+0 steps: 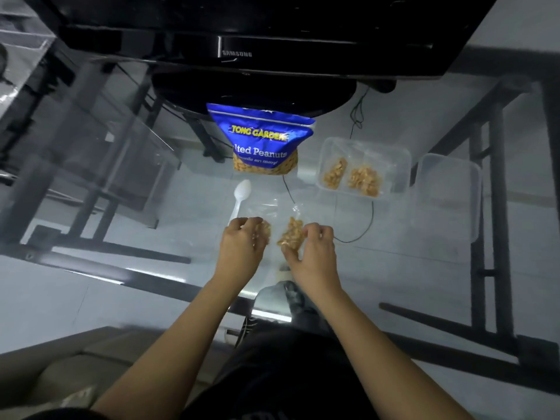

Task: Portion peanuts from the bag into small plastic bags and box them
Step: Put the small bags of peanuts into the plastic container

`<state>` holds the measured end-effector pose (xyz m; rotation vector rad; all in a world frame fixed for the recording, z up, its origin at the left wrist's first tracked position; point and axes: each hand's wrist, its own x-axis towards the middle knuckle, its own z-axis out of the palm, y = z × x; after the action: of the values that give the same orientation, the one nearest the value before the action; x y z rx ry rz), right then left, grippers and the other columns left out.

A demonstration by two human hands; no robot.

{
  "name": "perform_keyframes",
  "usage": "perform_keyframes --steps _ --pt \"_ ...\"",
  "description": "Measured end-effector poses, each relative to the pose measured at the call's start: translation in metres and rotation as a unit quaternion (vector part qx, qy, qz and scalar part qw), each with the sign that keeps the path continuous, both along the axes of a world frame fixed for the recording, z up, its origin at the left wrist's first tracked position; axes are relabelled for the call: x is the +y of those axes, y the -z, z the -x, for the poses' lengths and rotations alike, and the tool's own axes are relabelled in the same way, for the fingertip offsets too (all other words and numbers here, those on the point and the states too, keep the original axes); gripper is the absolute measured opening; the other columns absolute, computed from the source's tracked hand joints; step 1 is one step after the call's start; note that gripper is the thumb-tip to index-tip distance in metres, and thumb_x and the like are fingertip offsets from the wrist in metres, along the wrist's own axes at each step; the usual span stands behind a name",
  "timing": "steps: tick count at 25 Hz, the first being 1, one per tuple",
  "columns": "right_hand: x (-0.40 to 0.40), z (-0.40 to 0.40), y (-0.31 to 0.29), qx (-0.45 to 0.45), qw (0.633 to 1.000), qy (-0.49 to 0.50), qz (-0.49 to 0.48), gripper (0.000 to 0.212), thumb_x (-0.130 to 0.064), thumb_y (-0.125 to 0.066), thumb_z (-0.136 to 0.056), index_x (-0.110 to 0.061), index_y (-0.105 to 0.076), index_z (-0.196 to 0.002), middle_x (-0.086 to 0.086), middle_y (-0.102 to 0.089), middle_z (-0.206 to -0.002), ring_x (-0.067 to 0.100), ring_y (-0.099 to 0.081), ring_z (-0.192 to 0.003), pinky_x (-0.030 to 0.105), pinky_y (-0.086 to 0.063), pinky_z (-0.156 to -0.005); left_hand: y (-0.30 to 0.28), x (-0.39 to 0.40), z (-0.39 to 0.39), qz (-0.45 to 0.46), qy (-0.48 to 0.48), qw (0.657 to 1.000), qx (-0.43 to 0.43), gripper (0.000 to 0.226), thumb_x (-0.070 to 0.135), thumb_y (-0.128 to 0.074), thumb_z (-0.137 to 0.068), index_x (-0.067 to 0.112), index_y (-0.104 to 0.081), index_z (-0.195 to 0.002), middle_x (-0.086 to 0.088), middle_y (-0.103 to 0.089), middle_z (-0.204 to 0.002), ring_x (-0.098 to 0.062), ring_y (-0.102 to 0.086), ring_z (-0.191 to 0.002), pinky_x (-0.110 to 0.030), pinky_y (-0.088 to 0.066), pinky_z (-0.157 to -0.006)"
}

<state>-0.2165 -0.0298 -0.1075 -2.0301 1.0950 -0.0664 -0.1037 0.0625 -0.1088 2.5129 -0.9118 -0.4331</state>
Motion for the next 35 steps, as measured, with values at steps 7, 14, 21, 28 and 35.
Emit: perform_keyframes --steps 7,14,21,28,35 --pt "-0.02 0.024 -0.005 -0.009 0.999 0.031 -0.004 0.037 0.002 -0.067 -0.076 -0.015 -0.058 -0.107 0.01 -0.036 -0.126 0.016 -0.05 -0.093 0.024 -0.049 -0.089 -0.002 -0.023 0.016 -0.008 -0.056 0.993 0.102 0.042 0.015 -0.067 -0.082 0.02 -0.055 -0.122 -0.016 -0.047 -0.119 -0.029 -0.056 -0.095 -0.025 -0.042 -0.086" --pt "-0.034 0.063 -0.005 -0.031 0.993 0.092 -0.074 0.035 -0.011 -0.067 -0.08 -0.017 -0.059 -0.113 -0.001 -0.042 -0.121 0.008 -0.049 -0.099 0.007 -0.042 -0.081 -0.001 -0.041 0.046 0.056 0.028 0.986 0.154 0.038 0.014 -0.073 -0.076 0.011 -0.063 -0.113 -0.005 -0.056 -0.109 -0.01 -0.054 -0.092 -0.006 -0.04 -0.076" --pt "-0.031 0.071 0.001 -0.047 0.989 0.138 -0.04 0.027 -0.011 -0.062 -0.087 -0.019 -0.061 -0.112 -0.003 -0.06 -0.114 0.012 -0.054 -0.106 0.015 -0.039 -0.084 -0.015 -0.049 0.048 0.05 0.03 0.979 0.197 0.035 0.009 -0.065 -0.082 0.016 -0.06 -0.117 -0.004 -0.065 -0.112 -0.006 -0.059 -0.082 0.006 -0.038 -0.065" --pt "-0.113 0.05 -0.046 -0.202 0.945 0.25 -0.067 0.034 -0.005 -0.058 -0.088 -0.026 -0.055 -0.115 -0.011 -0.054 -0.118 0.002 -0.055 -0.102 0.012 -0.045 -0.085 -0.057 -0.125 0.014 0.185 0.002 0.96 0.209 0.038 0.003 -0.053 -0.089 0.014 -0.054 -0.125 0.008 -0.058 -0.111 0.001 -0.059 -0.084 -0.003 -0.046 -0.07" --pt "-0.173 0.015 -0.024 0.011 0.988 0.141 -0.057 0.044 -0.005 -0.055 -0.085 -0.011 -0.049 -0.128 0.014 -0.043 -0.134 0.031 -0.049 -0.122 0.039 -0.041 -0.104 -0.03 -0.192 0.017 -0.014 0.119 0.99 0.069 0.038 -0.004 -0.05 -0.085 0.001 -0.052 -0.123 -0.02 -0.059 -0.116 -0.034 -0.057 -0.105 -0.034 -0.045 -0.087"
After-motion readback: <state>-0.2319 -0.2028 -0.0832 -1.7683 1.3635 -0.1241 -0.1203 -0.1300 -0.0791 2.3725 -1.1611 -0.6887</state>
